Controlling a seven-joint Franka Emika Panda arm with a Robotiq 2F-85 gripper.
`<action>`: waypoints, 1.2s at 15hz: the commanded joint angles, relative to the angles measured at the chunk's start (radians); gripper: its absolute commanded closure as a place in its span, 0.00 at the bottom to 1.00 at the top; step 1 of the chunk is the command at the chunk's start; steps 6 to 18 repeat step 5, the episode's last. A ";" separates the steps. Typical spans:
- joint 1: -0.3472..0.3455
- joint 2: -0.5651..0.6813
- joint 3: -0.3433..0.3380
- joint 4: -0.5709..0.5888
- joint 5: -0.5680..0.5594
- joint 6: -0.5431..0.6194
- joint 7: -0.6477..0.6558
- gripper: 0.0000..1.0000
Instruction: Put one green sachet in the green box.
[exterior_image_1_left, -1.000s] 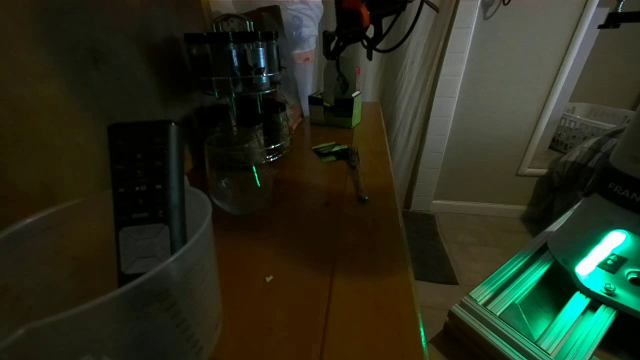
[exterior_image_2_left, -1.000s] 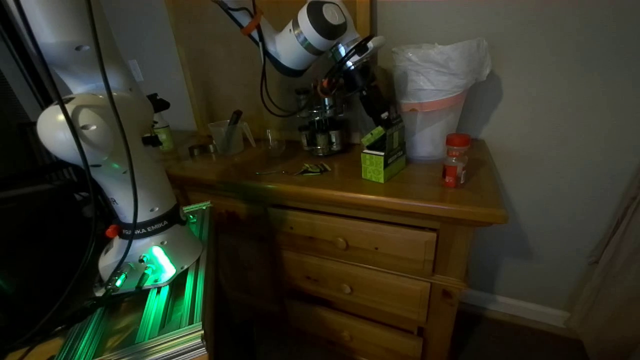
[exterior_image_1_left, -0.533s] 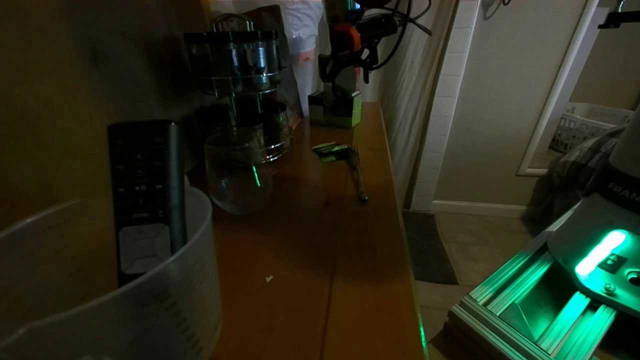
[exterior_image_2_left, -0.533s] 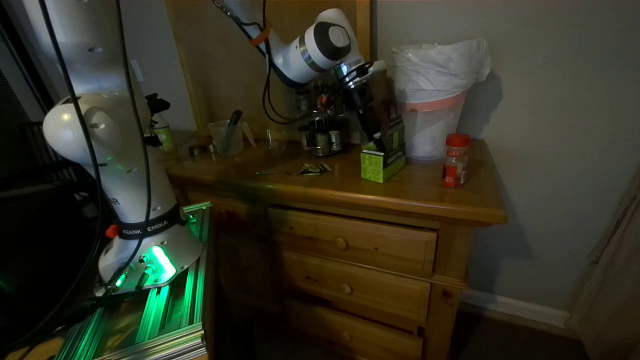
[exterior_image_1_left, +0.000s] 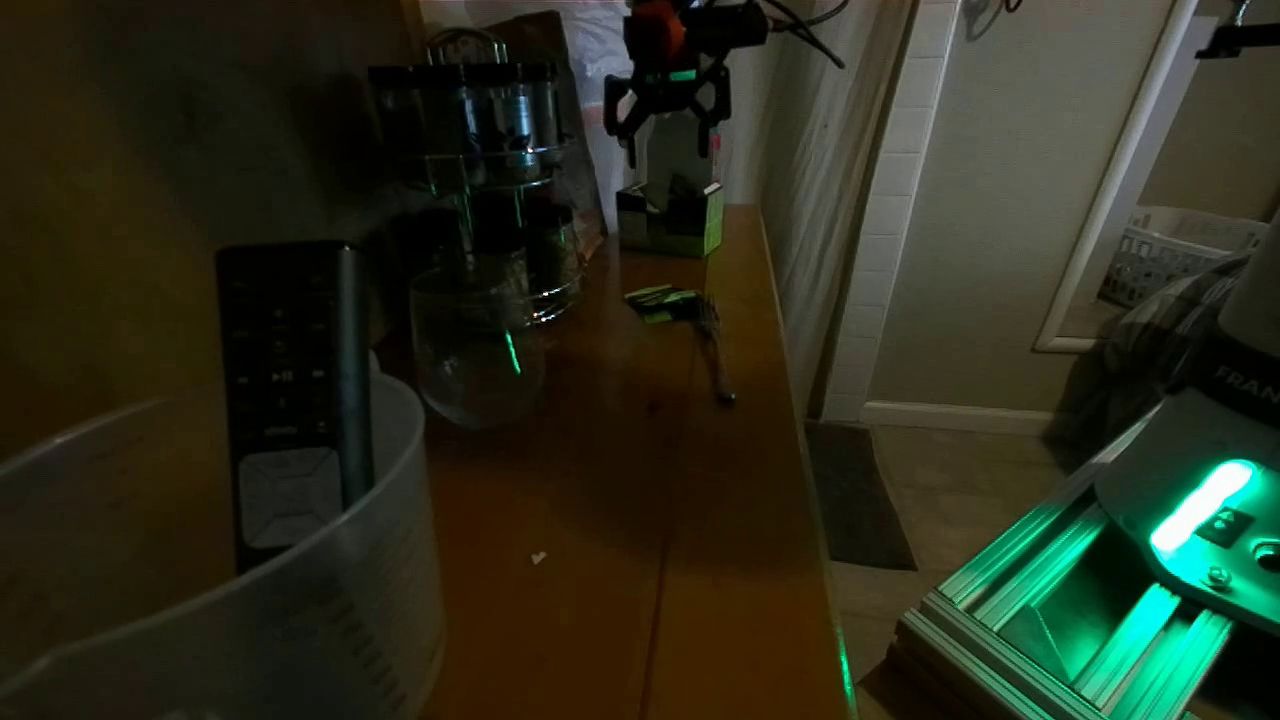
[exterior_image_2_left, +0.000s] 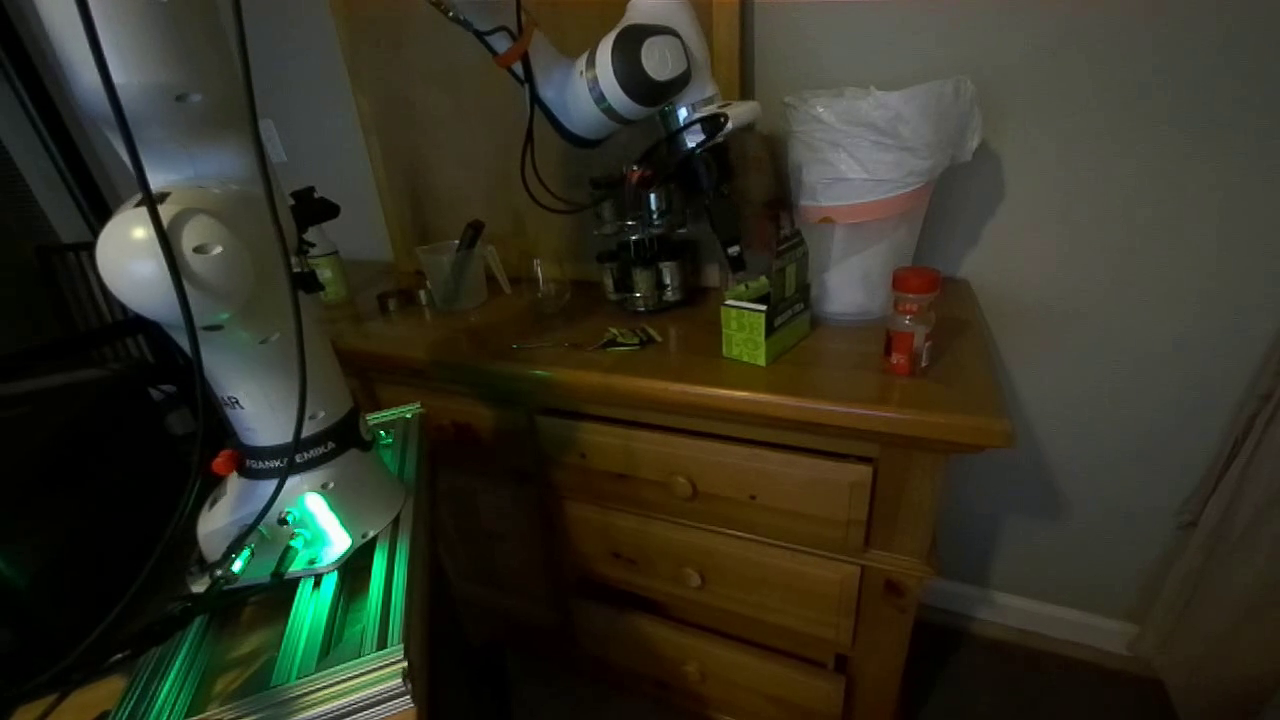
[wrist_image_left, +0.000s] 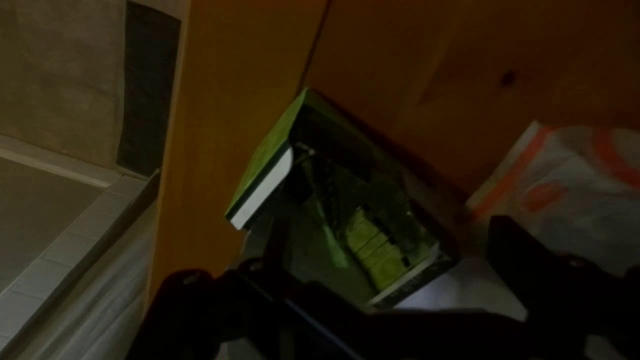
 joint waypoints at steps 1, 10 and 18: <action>0.041 -0.131 0.048 -0.079 0.269 -0.060 -0.254 0.00; 0.058 -0.154 0.075 -0.088 0.242 -0.080 -0.306 0.00; 0.058 -0.154 0.075 -0.088 0.242 -0.080 -0.306 0.00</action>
